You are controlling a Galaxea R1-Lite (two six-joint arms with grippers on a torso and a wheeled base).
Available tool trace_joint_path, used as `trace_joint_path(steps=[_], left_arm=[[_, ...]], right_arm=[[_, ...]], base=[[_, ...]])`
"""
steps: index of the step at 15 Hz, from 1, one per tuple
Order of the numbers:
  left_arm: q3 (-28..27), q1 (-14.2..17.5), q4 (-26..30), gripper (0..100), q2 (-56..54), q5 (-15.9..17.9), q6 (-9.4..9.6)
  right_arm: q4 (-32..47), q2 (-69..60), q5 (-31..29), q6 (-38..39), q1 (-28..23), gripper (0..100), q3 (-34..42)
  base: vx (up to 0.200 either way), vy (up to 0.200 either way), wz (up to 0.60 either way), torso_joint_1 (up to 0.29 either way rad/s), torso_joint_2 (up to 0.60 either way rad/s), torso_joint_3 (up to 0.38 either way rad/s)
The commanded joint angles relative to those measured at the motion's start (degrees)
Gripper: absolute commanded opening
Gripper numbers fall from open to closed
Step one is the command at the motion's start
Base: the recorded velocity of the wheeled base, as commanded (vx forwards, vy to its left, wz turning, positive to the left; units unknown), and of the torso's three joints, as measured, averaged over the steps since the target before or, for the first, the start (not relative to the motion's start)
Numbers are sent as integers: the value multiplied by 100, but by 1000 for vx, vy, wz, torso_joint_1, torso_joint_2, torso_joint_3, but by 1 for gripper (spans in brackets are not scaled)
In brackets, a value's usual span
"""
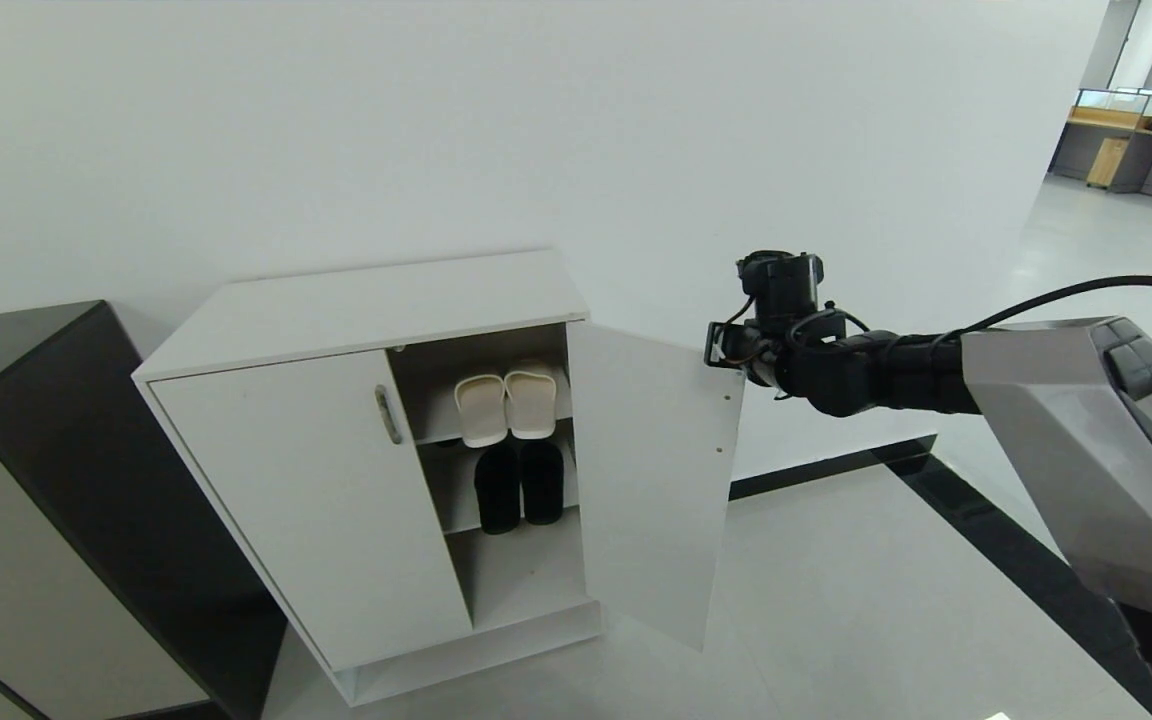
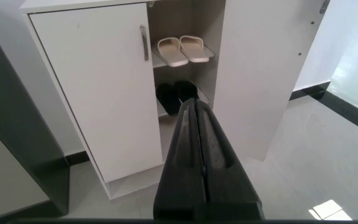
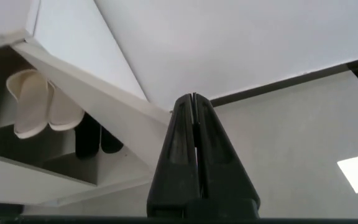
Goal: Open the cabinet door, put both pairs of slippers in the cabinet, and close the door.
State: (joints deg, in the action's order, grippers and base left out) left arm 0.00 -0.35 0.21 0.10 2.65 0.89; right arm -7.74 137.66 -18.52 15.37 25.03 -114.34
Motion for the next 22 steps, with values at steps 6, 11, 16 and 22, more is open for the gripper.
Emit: trace_joint_path(steps=[6,11,16,22], left_arm=[[0,0,6,0,-1,-1,-1],[0,0,-3,0,-1,-1,-1],[0,0,-3,0,-1,-1,-1],[0,0,-3,0,-1,-10,-1]], right_arm=[[1,253,-12,1,-51,0,-26],[-43,-310,-29,62,336,0,588],[-430,-1294,-38,62,1373,0,2311],[-1546,-2085,375,-87,1830,0,3893]], base=[[0,0,0,0,0,0],[0,0,0,0,0,0],[0,0,0,0,0,0],[0,0,0,0,0,0]])
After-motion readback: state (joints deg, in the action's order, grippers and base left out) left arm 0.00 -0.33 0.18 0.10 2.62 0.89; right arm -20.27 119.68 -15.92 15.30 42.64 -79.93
